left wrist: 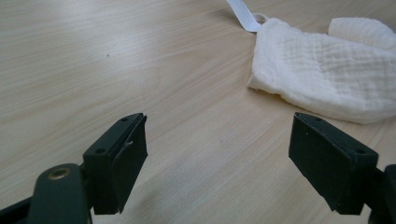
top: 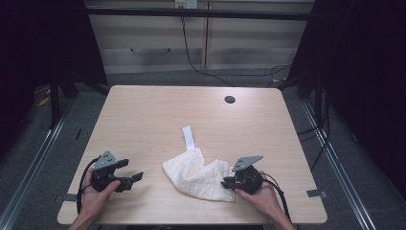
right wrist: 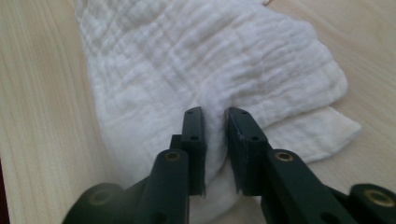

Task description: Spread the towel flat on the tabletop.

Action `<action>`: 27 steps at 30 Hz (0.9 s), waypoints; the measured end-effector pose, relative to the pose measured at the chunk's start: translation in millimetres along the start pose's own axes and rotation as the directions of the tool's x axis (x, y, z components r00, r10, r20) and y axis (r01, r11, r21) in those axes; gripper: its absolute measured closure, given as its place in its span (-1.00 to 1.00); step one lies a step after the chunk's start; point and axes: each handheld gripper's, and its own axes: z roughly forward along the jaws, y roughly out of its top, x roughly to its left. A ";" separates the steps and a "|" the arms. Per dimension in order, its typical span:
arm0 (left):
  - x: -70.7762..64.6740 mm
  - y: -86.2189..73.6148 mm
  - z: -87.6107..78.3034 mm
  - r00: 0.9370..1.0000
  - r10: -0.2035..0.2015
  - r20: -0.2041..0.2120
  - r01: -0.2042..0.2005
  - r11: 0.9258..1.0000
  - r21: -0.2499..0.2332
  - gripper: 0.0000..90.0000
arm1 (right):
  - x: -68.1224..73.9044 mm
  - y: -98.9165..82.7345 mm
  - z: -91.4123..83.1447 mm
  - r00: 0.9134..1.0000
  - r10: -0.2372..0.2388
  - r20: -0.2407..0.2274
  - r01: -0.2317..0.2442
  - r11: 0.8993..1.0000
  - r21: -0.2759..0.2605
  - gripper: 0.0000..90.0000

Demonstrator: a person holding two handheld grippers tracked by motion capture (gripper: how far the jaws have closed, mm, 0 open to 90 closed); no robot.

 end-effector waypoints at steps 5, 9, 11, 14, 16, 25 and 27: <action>0.5 0.0 0.2 1.000 0.002 -0.002 -0.002 1.000 0.003 -0.58 | -11.4 7.2 -16.9 0.998 0.049 0.039 -0.046 0.995 -0.089 0.52; -0.8 0.1 1.9 1.000 0.001 0.003 -0.001 1.000 0.009 -0.57 | -30.2 16.7 -18.3 0.993 0.095 0.070 -0.086 0.988 -0.125 0.50; -0.6 0.1 2.0 1.000 0.001 0.003 -0.001 1.000 0.010 -0.57 | -41.5 19.9 -12.5 0.990 0.119 0.074 -0.109 0.986 -0.126 0.50; 0.7 -0.1 2.1 1.000 -0.001 0.001 0.001 1.000 0.009 -0.58 | -54.7 22.5 -1.2 0.986 0.153 0.068 -0.144 0.983 -0.117 0.45; 0.8 -0.2 2.1 1.000 -0.001 -0.001 0.001 1.000 0.010 -0.58 | -60.1 23.4 6.7 0.985 0.164 0.062 -0.157 0.982 -0.104 0.42; -0.1 -0.2 2.1 1.000 0.000 0.011 0.000 1.000 0.010 -0.58 | -60.8 22.7 18.6 0.988 0.139 0.074 -0.134 0.989 -0.067 0.40; 0.1 0.0 2.4 1.000 -0.001 0.011 0.001 1.000 0.010 -0.58 | -59.1 22.5 20.8 0.990 0.121 0.079 -0.116 0.991 -0.063 0.50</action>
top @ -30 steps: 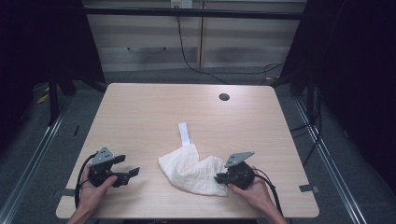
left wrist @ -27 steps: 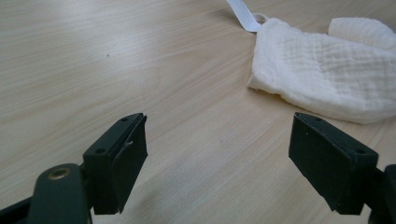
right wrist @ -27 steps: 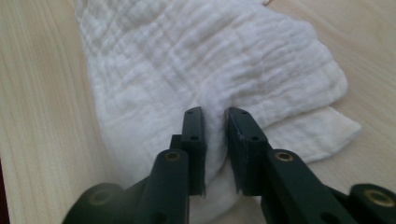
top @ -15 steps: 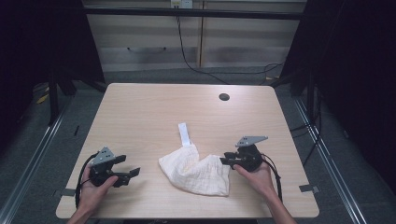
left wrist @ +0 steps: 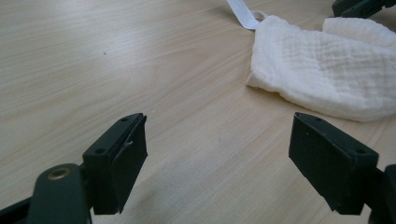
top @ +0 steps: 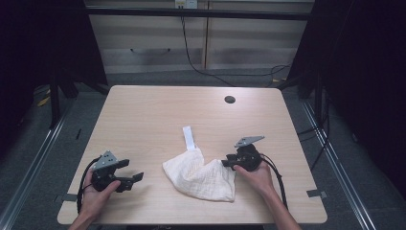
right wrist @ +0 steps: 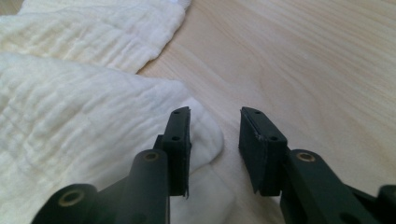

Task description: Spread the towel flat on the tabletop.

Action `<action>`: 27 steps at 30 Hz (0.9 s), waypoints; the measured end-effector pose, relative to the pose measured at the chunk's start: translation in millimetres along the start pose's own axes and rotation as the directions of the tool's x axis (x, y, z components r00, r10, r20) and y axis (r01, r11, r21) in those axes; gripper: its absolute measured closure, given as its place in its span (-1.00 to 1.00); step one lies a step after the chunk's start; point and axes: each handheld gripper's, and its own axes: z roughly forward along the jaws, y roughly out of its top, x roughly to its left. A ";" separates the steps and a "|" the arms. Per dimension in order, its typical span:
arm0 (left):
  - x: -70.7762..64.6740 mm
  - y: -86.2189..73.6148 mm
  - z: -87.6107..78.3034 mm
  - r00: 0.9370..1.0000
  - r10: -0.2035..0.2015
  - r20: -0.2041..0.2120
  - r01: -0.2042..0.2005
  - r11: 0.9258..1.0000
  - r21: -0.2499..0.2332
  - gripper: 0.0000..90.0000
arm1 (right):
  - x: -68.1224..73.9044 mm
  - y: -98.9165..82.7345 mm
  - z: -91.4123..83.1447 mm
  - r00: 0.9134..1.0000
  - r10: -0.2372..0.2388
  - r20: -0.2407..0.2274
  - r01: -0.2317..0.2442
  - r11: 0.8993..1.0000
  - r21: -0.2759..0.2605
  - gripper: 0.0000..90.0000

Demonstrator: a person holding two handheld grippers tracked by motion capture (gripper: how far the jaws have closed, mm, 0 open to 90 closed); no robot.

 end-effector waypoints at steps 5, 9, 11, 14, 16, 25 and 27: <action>0.6 1.0 2.1 1.000 -0.006 0.006 0.006 1.000 -0.002 -0.58 | 5.7 1.1 3.3 0.999 -0.031 -0.029 0.031 1.000 0.003 0.80; -0.2 0.5 2.8 1.000 -0.005 0.008 0.005 1.000 0.007 -0.58 | 8.1 2.9 4.8 0.999 -0.034 -0.035 0.034 0.999 0.004 0.94; 0.4 0.7 1.9 1.000 -0.006 0.008 0.006 1.000 0.003 -0.58 | 8.1 3.9 6.1 0.999 -0.035 -0.038 0.035 0.999 0.000 0.95; 0.2 0.9 2.5 1.000 -0.012 0.008 0.012 1.000 -0.005 -0.58 | 8.9 5.9 7.3 0.999 -0.026 -0.038 0.026 1.000 -0.004 0.96; -0.7 1.6 4.6 1.000 -0.025 0.015 0.025 1.000 -0.010 -0.57 | 9.5 7.7 5.7 0.999 -0.026 -0.041 0.025 1.000 -0.013 0.96; -11.5 20.2 17.9 0.998 0.004 0.065 -0.005 1.000 0.005 -0.39 | 4.5 11.1 -10.7 0.999 -0.012 -0.039 0.009 0.997 -0.078 0.96; -15.7 26.3 22.6 0.994 0.025 0.103 -0.027 1.000 0.011 -0.31 | 3.0 11.5 -14.1 0.999 -0.011 -0.036 0.008 0.996 -0.092 0.96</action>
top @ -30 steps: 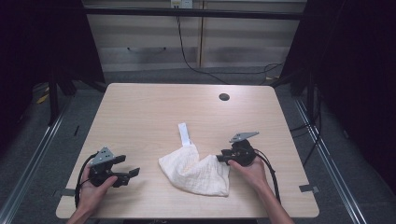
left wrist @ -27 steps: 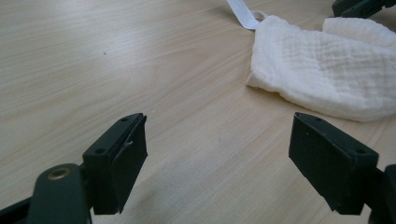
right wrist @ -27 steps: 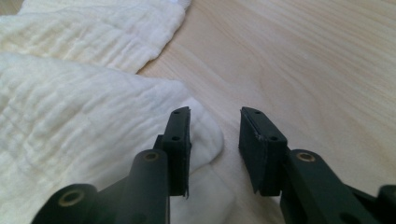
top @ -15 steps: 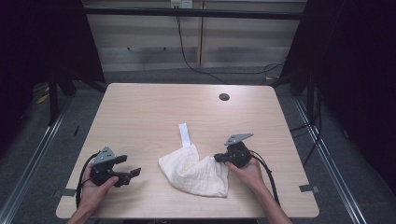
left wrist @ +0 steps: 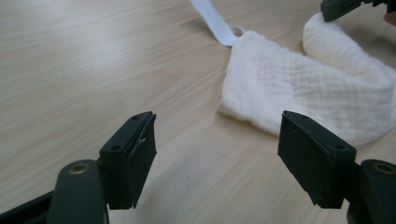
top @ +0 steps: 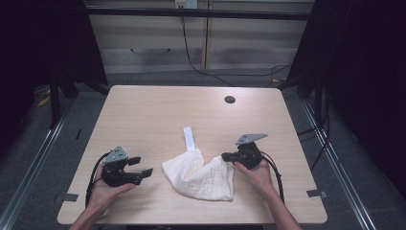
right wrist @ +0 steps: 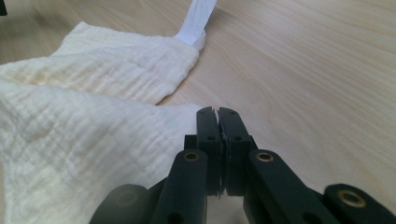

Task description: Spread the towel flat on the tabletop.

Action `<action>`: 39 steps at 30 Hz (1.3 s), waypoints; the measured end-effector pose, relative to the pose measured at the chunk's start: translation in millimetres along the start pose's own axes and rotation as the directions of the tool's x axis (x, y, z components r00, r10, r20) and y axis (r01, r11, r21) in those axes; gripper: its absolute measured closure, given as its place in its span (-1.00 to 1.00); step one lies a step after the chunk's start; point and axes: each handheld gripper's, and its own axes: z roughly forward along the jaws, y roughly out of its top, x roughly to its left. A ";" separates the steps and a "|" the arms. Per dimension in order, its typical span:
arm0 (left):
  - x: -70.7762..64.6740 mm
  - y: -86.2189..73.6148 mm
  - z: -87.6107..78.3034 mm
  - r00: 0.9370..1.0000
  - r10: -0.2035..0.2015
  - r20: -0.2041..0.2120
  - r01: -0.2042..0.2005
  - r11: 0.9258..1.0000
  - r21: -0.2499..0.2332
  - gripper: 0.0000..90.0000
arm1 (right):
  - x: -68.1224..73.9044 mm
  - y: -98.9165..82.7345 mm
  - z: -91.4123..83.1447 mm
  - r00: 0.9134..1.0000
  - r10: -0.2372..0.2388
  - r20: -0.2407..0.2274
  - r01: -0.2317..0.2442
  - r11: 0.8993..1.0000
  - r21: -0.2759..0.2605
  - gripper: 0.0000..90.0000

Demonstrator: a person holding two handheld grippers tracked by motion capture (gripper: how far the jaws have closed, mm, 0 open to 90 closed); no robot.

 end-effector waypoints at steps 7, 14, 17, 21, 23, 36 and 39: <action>-1.7 21.2 37.4 0.998 0.019 0.051 -0.021 0.999 0.028 0.08 | -3.8 1.1 -8.1 1.000 0.027 0.005 -0.027 0.999 -0.037 0.96; -0.6 26.7 66.5 0.995 0.057 0.083 -0.064 0.994 0.088 0.46 | -5.0 0.1 -6.2 1.000 0.025 0.004 -0.025 0.999 -0.029 0.96; 3.2 23.4 72.8 0.995 0.041 0.096 -0.053 0.992 0.119 0.50 | -5.5 -0.1 -7.0 1.000 0.028 0.004 -0.028 0.999 -0.032 0.96; 3.7 20.7 71.5 0.992 0.040 0.120 -0.056 0.991 0.125 0.62 | -6.1 -0.1 -8.9 0.999 0.032 0.005 -0.031 0.999 -0.034 0.95; 0.9 19.9 71.9 0.990 0.063 0.127 -0.082 0.985 0.151 0.72 | -6.3 -0.3 -8.6 1.000 0.030 0.004 -0.030 0.999 -0.036 0.95; -13.4 2.7 51.7 0.989 0.071 0.131 -0.094 0.979 0.180 0.92 | -6.4 -1.3 -11.9 0.999 0.032 0.025 -0.031 0.999 -0.038 0.96; -14.3 -3.7 42.2 0.990 0.065 0.122 -0.086 0.980 0.179 0.92 | -7.1 -1.0 -11.5 0.999 0.035 0.025 -0.034 0.999 -0.038 0.96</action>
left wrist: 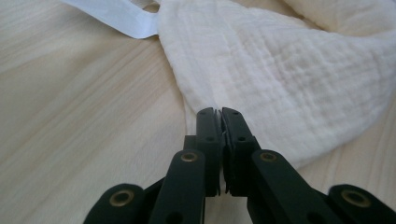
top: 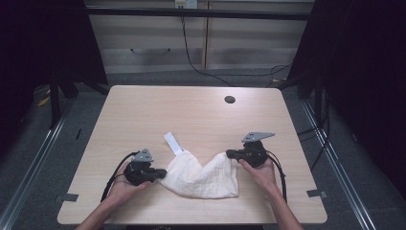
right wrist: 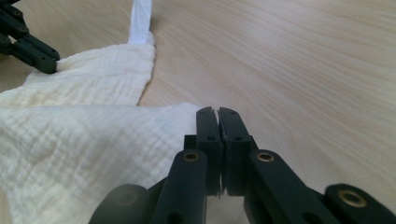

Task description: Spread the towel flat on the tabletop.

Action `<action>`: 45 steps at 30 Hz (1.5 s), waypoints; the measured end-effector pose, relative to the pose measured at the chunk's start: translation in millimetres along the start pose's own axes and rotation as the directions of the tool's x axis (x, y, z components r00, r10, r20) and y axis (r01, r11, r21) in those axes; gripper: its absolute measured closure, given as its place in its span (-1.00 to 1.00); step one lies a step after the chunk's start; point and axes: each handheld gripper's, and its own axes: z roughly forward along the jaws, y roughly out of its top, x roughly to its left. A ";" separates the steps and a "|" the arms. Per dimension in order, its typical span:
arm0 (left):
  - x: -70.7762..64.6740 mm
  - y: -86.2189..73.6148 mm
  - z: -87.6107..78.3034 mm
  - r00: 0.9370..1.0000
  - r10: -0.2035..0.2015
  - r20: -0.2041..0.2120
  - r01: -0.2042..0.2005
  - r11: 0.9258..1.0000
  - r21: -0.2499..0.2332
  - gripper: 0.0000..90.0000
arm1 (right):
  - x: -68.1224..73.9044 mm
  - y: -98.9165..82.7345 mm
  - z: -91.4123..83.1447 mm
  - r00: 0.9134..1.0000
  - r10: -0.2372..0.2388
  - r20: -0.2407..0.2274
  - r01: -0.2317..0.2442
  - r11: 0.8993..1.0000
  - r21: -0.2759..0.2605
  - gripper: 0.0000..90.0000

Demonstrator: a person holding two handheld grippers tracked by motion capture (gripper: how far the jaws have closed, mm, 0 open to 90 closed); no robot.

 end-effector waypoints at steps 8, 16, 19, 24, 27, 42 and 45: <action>-13.4 -19.6 -18.5 1.000 -0.003 0.016 0.003 1.000 0.012 0.91 | 2.2 3.3 1.6 1.000 -0.008 -0.008 0.008 1.000 -0.008 0.96; -6.4 -14.1 -27.8 0.999 -0.048 0.022 0.049 0.997 -0.064 0.47 | 5.0 5.8 4.4 1.000 -0.016 -0.016 0.016 1.000 -0.015 0.96; 7.5 -0.2 -26.7 0.997 -0.070 -0.018 0.067 0.992 -0.106 0.39 | 5.2 5.6 6.3 1.000 -0.018 -0.018 0.018 1.000 -0.009 0.96; 32.6 22.2 -12.3 0.991 -0.118 -0.058 0.111 0.987 -0.120 0.38 | 6.7 5.1 8.6 0.999 -0.024 -0.028 0.024 1.000 0.000 0.96; 39.0 30.6 -0.7 0.990 -0.115 -0.084 0.105 0.988 -0.114 0.42 | 6.9 4.7 7.8 0.999 -0.020 -0.032 0.020 1.000 0.004 0.96; 40.8 39.1 32.9 0.992 -0.068 -0.111 0.064 0.997 -0.043 0.39 | 5.9 -0.4 3.8 0.999 -0.021 -0.040 0.022 1.000 0.010 0.96; 35.3 38.4 31.5 0.990 -0.010 -0.139 0.009 1.000 -0.014 0.49 | 5.3 -2.7 3.6 0.999 -0.016 -0.038 0.016 1.000 0.017 0.95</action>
